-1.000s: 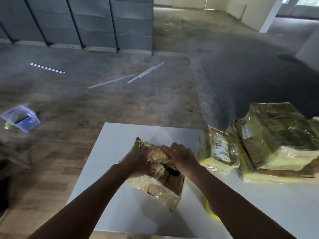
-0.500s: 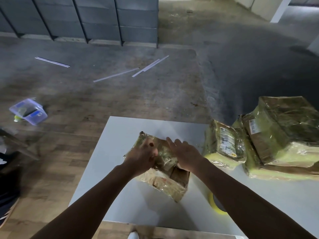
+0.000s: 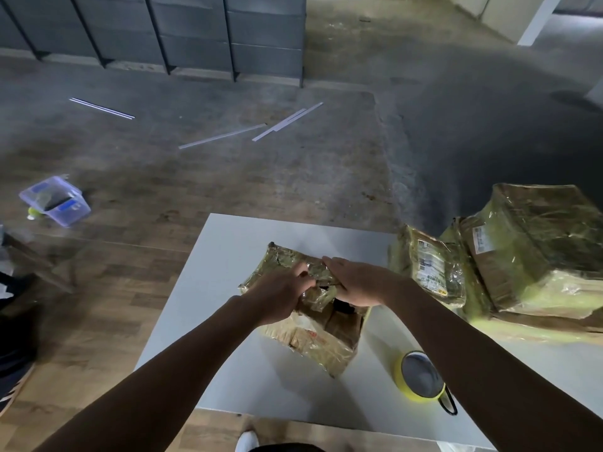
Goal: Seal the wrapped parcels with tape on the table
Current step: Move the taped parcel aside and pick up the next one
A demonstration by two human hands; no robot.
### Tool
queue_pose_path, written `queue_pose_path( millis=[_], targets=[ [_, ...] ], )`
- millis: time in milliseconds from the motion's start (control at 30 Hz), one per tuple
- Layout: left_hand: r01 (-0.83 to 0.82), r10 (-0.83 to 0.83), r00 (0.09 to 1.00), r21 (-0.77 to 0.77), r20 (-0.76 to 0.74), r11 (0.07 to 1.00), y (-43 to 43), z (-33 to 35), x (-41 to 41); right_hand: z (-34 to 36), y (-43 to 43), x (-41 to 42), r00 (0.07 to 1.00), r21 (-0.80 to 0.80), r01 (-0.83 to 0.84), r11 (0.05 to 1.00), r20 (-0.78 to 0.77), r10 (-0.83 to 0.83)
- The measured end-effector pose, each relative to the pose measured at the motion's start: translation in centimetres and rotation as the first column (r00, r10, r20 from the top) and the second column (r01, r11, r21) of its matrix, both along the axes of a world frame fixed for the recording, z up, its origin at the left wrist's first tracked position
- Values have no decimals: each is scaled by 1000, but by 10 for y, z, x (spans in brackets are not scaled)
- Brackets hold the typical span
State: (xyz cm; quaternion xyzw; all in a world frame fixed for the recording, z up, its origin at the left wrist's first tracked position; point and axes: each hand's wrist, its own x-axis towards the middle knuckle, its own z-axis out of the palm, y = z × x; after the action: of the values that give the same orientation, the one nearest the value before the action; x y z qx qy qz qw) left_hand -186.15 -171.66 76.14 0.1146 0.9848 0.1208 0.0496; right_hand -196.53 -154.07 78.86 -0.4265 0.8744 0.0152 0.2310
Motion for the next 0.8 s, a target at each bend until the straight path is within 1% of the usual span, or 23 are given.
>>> queue_pose_path(
  millis=[100,167,267,333,433,533,600,633,667,733,800],
  targets=[
    [16,-17,999,3,52,1000,0,4,-3,3,1,1,1000,-10,4,1000,17,-4],
    [50,-48,996,-28,80,998,0,7,-3,5,1,1,999,-22,9,1000,35,-8],
    [110,-97,991,-143,97,984,5,13,-2,4,1,1,999,-26,16,1000,40,-15],
    [147,-104,978,-246,180,958,12,18,-5,2,2,2,999,-17,23,1000,41,-22],
    [166,-60,960,-382,275,909,24,25,-15,1,2,4,999,-7,13,1000,30,-13],
    [172,-42,955,-432,293,885,32,28,-18,2,2,5,999,1,12,1000,33,-12],
    [147,-39,962,-393,271,908,33,27,-16,3,3,4,998,-15,32,999,54,-31],
    [120,-31,967,-340,255,933,31,26,-14,4,4,3,997,-30,46,998,71,-44],
    [84,-20,972,-265,235,961,27,25,-11,5,4,2,995,-43,57,997,87,-53],
    [3,9,980,-65,198,998,16,26,-2,4,4,2,993,-52,58,997,102,-52],
    [-58,34,986,144,164,988,7,28,6,1,4,2,995,-51,46,998,89,-41]
  ],
)
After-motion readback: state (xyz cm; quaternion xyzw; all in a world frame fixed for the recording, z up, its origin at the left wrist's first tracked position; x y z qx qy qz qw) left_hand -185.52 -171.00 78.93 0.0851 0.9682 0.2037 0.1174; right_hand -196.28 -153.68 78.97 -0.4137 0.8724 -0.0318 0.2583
